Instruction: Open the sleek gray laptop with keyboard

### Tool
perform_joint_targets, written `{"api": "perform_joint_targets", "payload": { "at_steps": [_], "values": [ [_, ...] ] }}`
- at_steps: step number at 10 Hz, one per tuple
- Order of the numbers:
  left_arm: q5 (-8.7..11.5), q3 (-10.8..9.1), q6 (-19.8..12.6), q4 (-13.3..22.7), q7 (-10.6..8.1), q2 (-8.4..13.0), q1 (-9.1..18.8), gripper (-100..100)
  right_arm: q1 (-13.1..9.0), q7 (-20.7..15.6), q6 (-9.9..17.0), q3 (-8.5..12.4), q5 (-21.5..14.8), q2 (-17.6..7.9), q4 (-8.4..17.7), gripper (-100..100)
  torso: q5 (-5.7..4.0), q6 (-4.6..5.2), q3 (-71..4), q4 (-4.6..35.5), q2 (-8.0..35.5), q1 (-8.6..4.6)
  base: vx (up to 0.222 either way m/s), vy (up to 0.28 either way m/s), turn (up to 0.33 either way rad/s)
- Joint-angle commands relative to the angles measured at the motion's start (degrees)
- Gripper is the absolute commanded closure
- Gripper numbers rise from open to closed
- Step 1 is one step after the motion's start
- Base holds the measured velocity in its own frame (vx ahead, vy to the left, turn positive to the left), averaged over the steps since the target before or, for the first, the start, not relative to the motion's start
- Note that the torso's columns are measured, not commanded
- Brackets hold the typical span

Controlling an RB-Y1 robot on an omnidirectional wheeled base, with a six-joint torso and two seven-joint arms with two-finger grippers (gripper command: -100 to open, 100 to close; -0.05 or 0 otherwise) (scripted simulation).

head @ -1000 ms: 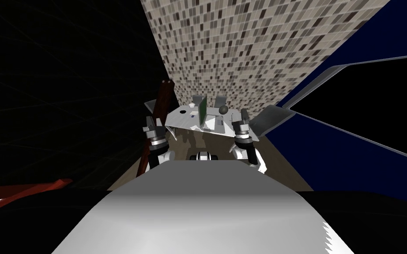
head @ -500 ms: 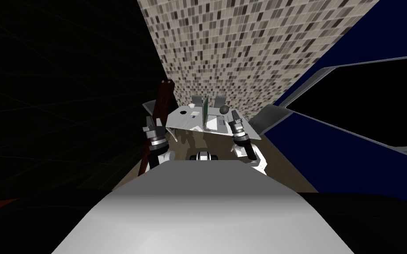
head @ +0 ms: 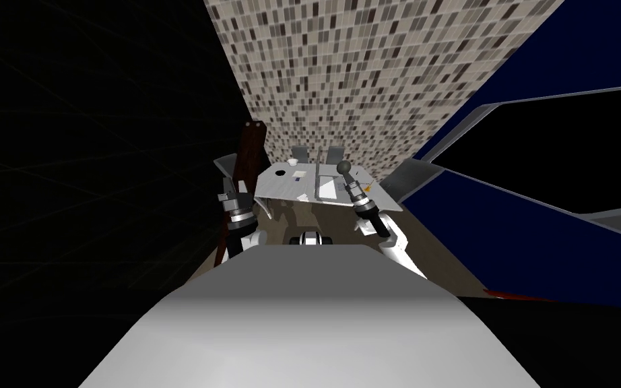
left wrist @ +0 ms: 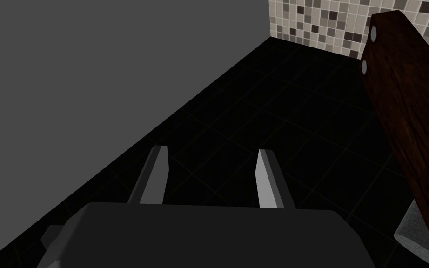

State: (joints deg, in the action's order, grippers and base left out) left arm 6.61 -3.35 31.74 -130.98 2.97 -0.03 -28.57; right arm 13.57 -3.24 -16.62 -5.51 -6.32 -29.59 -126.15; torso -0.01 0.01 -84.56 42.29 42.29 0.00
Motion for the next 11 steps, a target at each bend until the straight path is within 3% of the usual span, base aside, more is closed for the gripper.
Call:
{"api": "perform_joint_targets", "payload": {
  "at_steps": [1,3,5,6,9,10,11],
  "values": [
    [0.0,0.0,0.0,0.0,0.0,0.0,0.01,0,-1.59,-1.49,1.53,-0.82,-1.37,-4.08,1.65,-100,0.01,-0.01,0.02,0.01,0.04,-0.04,0.019,0.132,-0.082],
    [0.0,0.0,0.0,0.0,0.0,0.0,0.0,0,-2.86,-2.36,2.65,-1.41,-2.2,-6.5,2.76,-100,0.03,0.0,-0.03,-0.01,-0.04,0.08,0.021,0.158,-0.098],
    [0.0,0.0,0.0,0.0,0.0,0.0,0.01,0,-5.48,-4.11,4.92,-2.67,-3.77,-10.4,5.17,-100,0.03,-0.01,0.02,0.01,0.03,0.07,0.007,0.188,-0.097],
    [0.0,0.01,0.0,0.0,0.0,0.0,0.0,0,-5.48,-4.11,4.92,-2.67,-3.77,-11.25,5.17,-100,0.05,-0.01,0.0,0.0,0.0,0.13,0.01,0.151,-0.053],
    [0.0,0.0,0.0,0.0,0.0,0.0,0.01,0,-9.63,-6.69,8.41,-4.73,-5.85,-17.35,9.31,-100,0.02,0.0,0.01,0.01,0.03,0.07,0.011,0.189,-0.107],
    [0.0,0.01,0.0,0.0,0.0,-0.01,0.0,0,-9.63,-6.69,8.41,-4.73,-5.85,-18.5,9.31,-100,0.07,-0.01,-0.05,-0.02,-0.1,0.21,0.028,0.17,-0.052],
    [0.0,0.0,0.0,-0.01,0.0,0.0,0.01,0,-11.06,-7.54,9.6,-5.47,-6.47,-20.58,10.83,-100,0.02,-0.03,-0.06,-0.02,-0.07,-0.05,0.002,0.144,-0.052]
  ]
}}
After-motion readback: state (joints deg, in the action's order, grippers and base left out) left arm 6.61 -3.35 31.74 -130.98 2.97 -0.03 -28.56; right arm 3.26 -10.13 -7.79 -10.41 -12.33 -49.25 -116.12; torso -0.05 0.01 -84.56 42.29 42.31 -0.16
